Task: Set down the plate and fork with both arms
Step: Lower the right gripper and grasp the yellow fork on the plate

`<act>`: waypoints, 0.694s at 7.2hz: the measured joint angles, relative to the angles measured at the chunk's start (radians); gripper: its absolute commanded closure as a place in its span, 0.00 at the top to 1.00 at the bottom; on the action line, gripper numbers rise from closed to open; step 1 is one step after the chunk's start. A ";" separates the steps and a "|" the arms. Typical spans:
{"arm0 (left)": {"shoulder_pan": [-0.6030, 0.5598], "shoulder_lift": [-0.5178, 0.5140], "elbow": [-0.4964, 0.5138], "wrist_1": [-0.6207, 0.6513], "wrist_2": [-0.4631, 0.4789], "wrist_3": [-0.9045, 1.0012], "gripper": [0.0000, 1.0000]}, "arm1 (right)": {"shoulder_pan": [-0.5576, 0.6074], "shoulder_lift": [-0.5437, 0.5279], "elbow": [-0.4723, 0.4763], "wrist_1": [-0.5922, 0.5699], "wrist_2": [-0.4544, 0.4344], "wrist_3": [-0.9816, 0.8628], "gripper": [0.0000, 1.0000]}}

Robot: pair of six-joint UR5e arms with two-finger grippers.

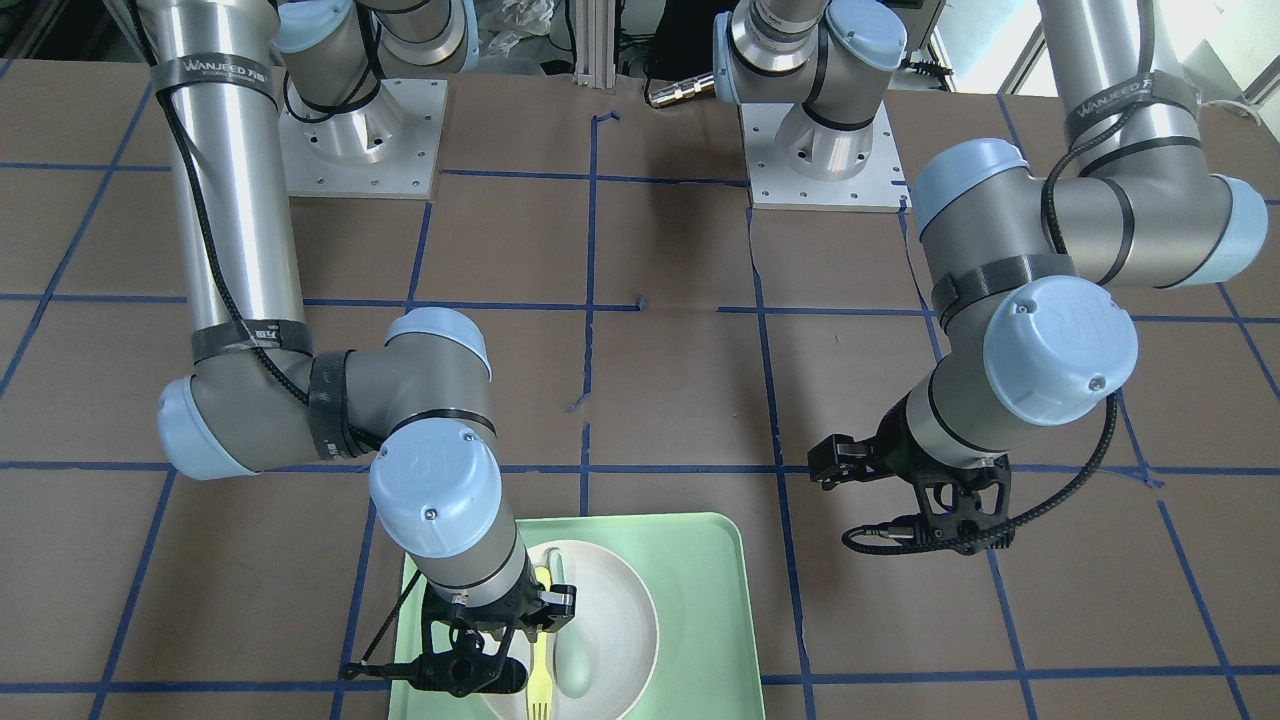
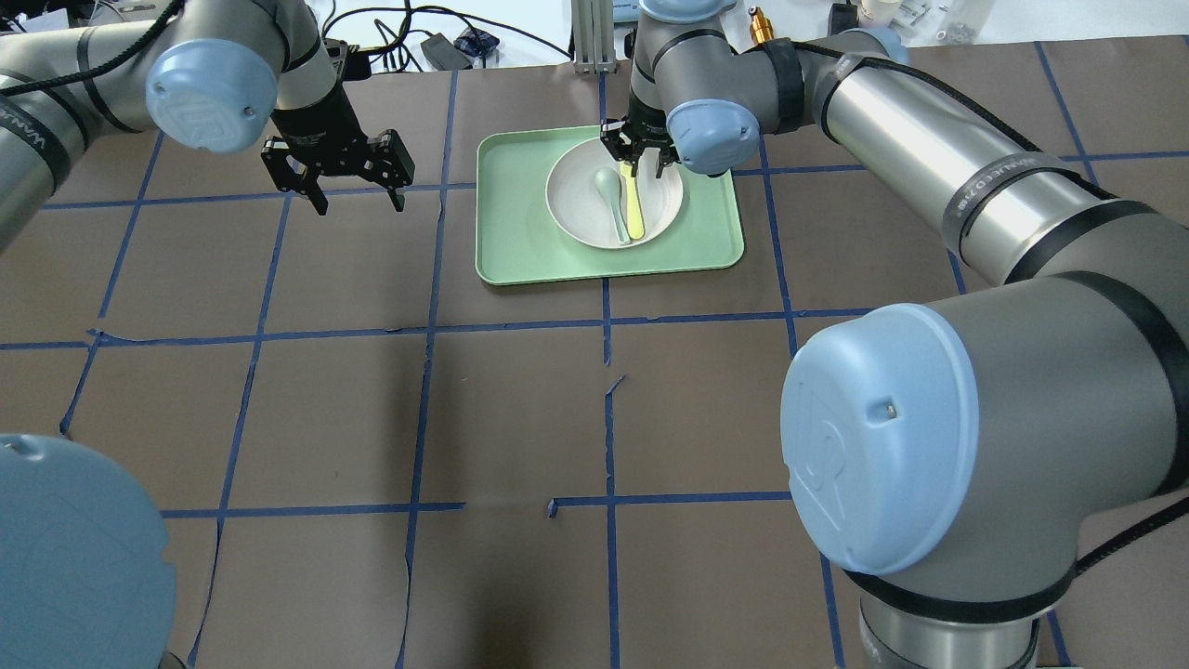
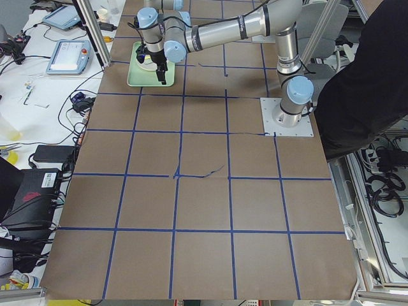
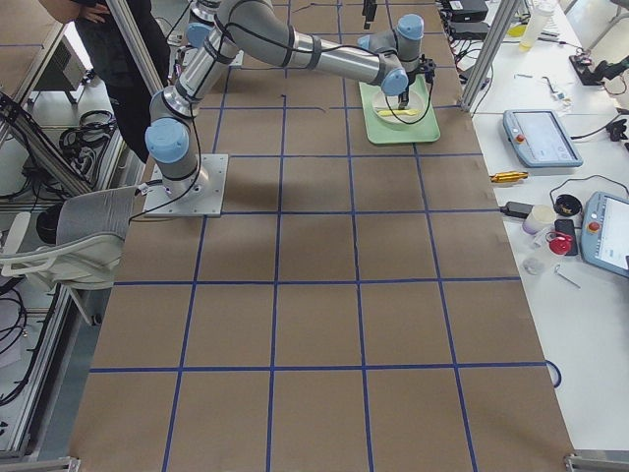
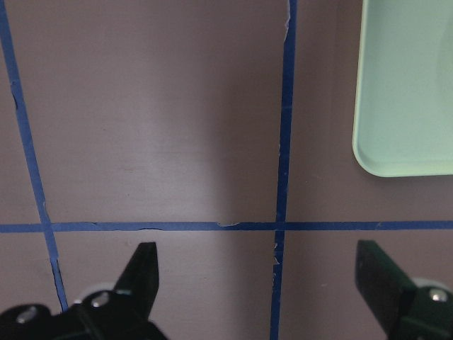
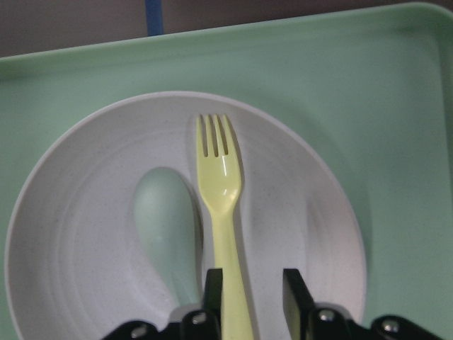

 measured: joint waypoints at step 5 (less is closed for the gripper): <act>0.004 -0.001 -0.005 0.006 0.003 0.001 1.00 | 0.004 0.038 0.003 -0.012 0.037 -0.006 0.42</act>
